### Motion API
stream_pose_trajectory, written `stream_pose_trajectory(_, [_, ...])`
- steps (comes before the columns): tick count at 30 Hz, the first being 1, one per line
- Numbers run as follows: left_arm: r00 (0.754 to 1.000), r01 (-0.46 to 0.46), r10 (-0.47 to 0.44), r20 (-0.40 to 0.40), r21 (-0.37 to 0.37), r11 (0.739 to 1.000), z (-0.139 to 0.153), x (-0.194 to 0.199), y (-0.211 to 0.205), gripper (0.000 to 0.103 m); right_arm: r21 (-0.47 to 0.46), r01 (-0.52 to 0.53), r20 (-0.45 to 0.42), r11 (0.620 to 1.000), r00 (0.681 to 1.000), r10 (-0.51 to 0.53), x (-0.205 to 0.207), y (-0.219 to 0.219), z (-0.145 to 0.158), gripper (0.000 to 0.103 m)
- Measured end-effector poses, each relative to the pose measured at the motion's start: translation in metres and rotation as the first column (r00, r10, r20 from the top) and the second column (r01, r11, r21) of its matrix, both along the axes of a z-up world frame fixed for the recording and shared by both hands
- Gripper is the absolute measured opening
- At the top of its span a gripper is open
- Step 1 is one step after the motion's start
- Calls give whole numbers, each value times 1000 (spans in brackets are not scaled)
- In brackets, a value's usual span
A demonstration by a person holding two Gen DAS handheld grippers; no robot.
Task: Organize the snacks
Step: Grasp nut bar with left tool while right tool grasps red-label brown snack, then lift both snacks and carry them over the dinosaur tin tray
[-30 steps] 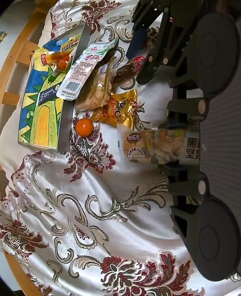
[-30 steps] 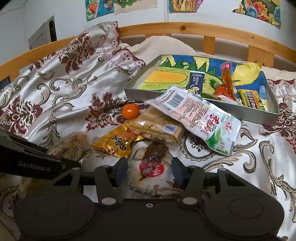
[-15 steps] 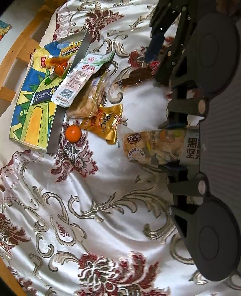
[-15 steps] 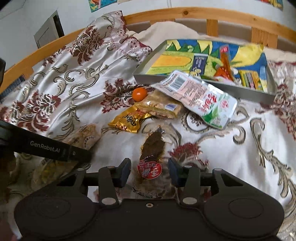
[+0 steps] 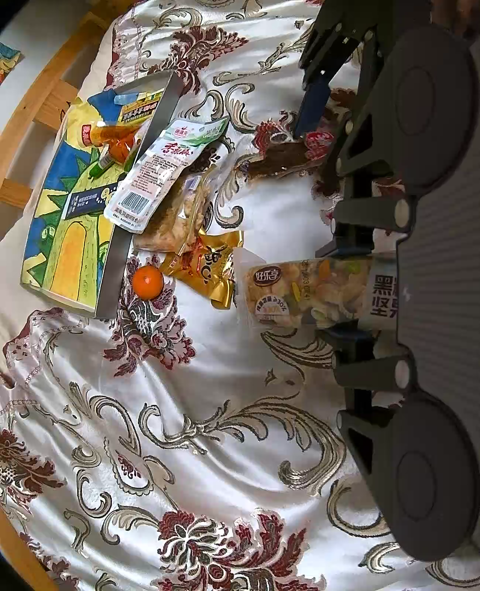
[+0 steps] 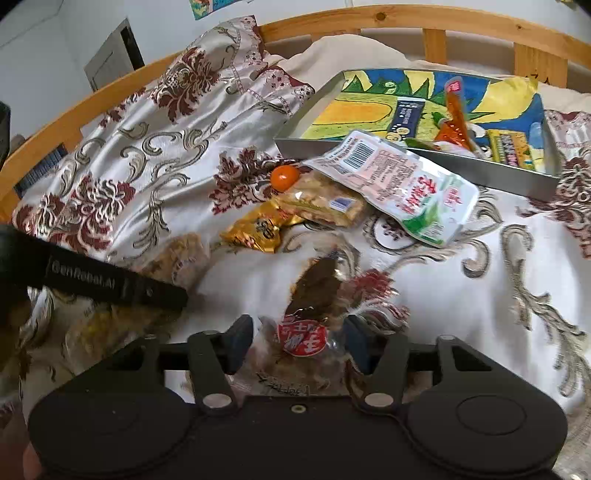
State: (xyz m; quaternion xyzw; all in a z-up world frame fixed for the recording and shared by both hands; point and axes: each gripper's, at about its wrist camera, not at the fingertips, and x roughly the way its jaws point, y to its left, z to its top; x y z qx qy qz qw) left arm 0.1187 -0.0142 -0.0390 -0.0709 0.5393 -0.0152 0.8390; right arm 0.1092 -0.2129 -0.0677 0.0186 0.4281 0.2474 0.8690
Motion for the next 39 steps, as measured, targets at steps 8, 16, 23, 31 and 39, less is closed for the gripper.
stream_pose_trajectory(8, [999,-18,18,33,2,1000,3,7,3,39,-127,13,69,992,998,-4,2,20,-13,34])
stream_pose_trajectory(16, [996,-18,17,88,6,1000,22,11,-5,39,-211,-33,198,977,977,76,-17,19,6,6])
stream_pose_trajectory(23, [991,-13,11,133,11,1000,38,16,-16,39,-184,0,230,983,972,43,-15,8,22,6])
stream_pose_trajectory(31, [984,-8,5,176,18,1000,51,32,-34,39,-137,40,295,990,955,3,-2,-22,46,6])
stream_pose_trajectory(39, [976,-5,1,220,16,1000,60,65,-59,39,3,139,360,990,924,-131,32,-61,66,6])
